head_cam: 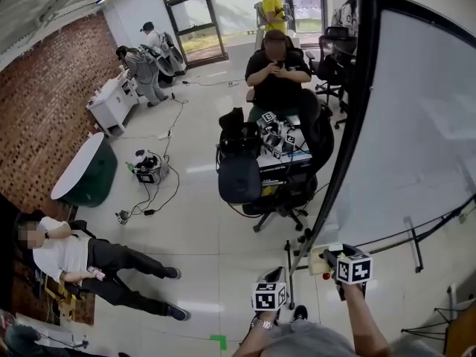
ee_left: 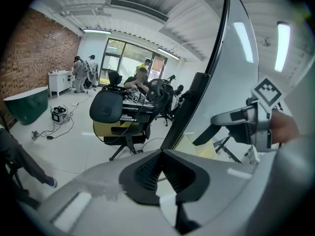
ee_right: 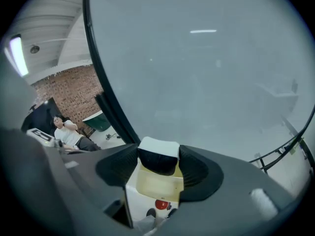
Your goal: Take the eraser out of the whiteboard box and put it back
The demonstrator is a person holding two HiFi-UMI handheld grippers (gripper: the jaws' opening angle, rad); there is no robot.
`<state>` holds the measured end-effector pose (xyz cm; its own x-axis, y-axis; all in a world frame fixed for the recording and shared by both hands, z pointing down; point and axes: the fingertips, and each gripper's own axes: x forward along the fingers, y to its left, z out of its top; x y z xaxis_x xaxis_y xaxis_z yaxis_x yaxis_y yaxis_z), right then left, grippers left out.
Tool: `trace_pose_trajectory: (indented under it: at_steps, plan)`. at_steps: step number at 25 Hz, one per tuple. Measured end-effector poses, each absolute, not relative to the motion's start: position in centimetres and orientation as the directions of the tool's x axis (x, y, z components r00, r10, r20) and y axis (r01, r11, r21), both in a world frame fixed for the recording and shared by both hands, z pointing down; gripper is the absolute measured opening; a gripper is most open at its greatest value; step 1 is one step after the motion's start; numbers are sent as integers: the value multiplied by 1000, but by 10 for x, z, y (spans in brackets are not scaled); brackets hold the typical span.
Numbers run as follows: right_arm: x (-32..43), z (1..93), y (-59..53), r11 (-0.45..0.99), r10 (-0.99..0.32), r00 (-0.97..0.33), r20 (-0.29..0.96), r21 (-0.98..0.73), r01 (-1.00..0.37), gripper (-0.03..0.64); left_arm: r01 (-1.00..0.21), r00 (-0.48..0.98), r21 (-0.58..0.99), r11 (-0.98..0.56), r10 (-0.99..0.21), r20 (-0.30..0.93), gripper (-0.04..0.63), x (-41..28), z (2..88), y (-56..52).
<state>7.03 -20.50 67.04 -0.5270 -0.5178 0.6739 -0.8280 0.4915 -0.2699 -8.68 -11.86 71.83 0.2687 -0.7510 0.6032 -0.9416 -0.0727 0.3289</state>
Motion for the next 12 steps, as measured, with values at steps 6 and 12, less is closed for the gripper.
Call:
trace_pose_trajectory:
  at_steps: [6,12]
  plan:
    - [79,638,-184,500,-535,-545,646,-279,-820,268,-929,332,340,-145,-733,594,3,-67,718,-135]
    - [75,699,-185,482,-504,-481,718,-228,-846,268,-927,343,337,-162,-727,595,3,-66,717,-138]
